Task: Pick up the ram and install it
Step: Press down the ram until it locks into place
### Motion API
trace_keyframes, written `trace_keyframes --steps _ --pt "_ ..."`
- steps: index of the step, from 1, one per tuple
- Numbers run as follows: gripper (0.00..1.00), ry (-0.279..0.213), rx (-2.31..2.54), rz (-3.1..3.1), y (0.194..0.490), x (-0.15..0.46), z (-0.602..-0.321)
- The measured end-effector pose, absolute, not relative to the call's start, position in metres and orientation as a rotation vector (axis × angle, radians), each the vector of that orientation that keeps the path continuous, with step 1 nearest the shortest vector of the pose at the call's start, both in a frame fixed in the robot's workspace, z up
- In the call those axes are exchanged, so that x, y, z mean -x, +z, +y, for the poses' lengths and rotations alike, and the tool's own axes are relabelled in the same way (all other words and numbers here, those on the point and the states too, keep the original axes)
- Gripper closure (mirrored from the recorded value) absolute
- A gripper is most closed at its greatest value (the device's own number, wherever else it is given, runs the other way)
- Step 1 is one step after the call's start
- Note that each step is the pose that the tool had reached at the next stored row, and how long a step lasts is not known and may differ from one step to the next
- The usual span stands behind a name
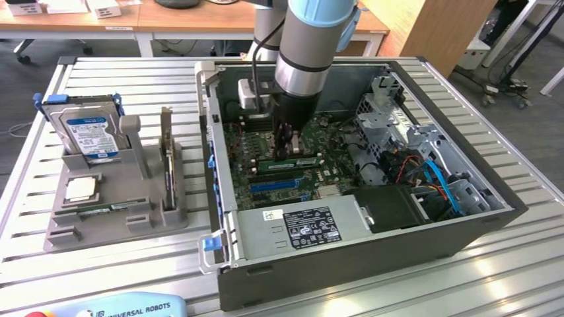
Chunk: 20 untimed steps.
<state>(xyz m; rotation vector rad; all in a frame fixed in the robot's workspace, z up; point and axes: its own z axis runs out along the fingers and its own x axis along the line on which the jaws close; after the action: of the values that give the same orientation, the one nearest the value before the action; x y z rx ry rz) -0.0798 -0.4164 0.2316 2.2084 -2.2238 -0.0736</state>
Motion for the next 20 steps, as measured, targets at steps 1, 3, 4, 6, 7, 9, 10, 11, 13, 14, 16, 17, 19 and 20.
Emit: trace_keyframes --steps 1,3,4,6,7,9,10,11,13,14,16,17,19,20 --pt "0.90 -0.074 -2.208 -2.224 0.2311 0.0798 -0.4164" --pt "0.90 -0.073 -2.208 -2.224 0.2305 0.0798 -0.4165" --pt "0.90 -0.073 -2.208 -2.224 0.2305 0.0798 -0.4165" --pt "0.90 -0.073 -2.208 -2.224 0.2305 0.0798 -0.4164" --pt "0.90 -0.074 -2.208 -2.224 0.2304 0.0798 -0.4164" --pt "0.90 -0.074 -2.209 -2.224 0.2298 0.0798 -0.4164" --pt "0.90 -0.074 -2.209 -2.224 0.2294 0.0798 -0.4164" --pt "0.90 -0.074 -2.208 -2.224 0.2290 0.0798 -0.4164" --pt "0.90 -0.074 -2.208 -2.224 0.2285 0.0799 -0.4165" --pt "0.90 -0.073 -2.208 -2.224 0.2285 0.0799 -0.4165" --pt "0.90 -0.074 -2.208 -2.224 0.2284 0.0798 -0.4164" --pt "0.90 -0.074 -2.208 -2.224 0.2284 0.0798 -0.4164" --pt "0.90 -0.074 -2.208 -2.224 0.2281 0.0798 -0.4164" --pt "0.90 -0.074 -2.209 -2.224 0.2276 0.0798 -0.4164"
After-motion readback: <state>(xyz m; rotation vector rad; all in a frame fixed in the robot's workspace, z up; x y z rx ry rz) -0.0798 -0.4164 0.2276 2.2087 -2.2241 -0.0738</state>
